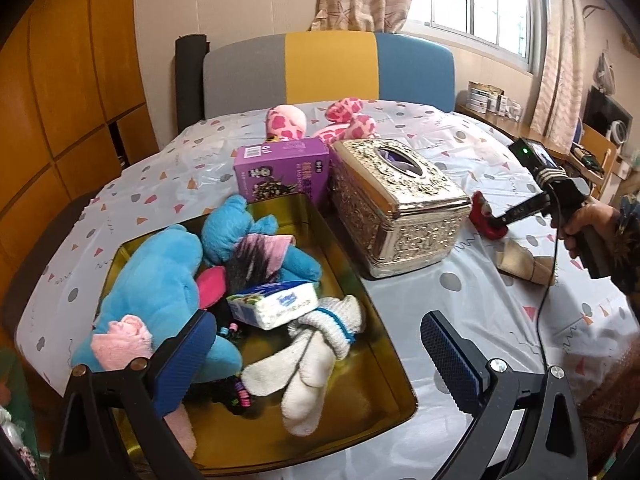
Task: Organize soft objects
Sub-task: 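Move the right tool to the red Christmas-face plush and grasp it, then lift the red plush with the right tool while the left tool approaches the beige woven pouch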
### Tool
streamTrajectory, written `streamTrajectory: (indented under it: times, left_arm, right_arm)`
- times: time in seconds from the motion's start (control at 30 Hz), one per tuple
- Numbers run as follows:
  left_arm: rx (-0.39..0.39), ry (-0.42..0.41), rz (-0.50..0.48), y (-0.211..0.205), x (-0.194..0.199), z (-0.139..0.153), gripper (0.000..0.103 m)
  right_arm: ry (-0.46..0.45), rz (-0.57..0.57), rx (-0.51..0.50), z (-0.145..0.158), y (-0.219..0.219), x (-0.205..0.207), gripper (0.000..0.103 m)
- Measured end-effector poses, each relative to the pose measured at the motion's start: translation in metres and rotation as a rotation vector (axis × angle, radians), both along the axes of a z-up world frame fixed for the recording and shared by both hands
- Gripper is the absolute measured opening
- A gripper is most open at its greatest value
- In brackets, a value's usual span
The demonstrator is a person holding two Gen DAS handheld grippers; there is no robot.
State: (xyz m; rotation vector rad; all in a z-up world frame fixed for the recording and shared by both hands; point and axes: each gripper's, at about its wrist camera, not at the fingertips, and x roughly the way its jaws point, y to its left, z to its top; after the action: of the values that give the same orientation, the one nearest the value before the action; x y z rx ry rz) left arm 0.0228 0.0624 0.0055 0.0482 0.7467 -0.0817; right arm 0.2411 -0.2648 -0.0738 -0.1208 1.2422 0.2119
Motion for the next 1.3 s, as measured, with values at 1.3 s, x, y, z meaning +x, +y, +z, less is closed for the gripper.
streamTrajectory:
  times: [1.3]
  left_arm:
    - [0.05,-0.001,-0.226,-0.095,0.021,0.011,0.103]
  right_arm:
    - [0.029,-0.326,-0.036,0.006,-0.089,-0.069,0.025]
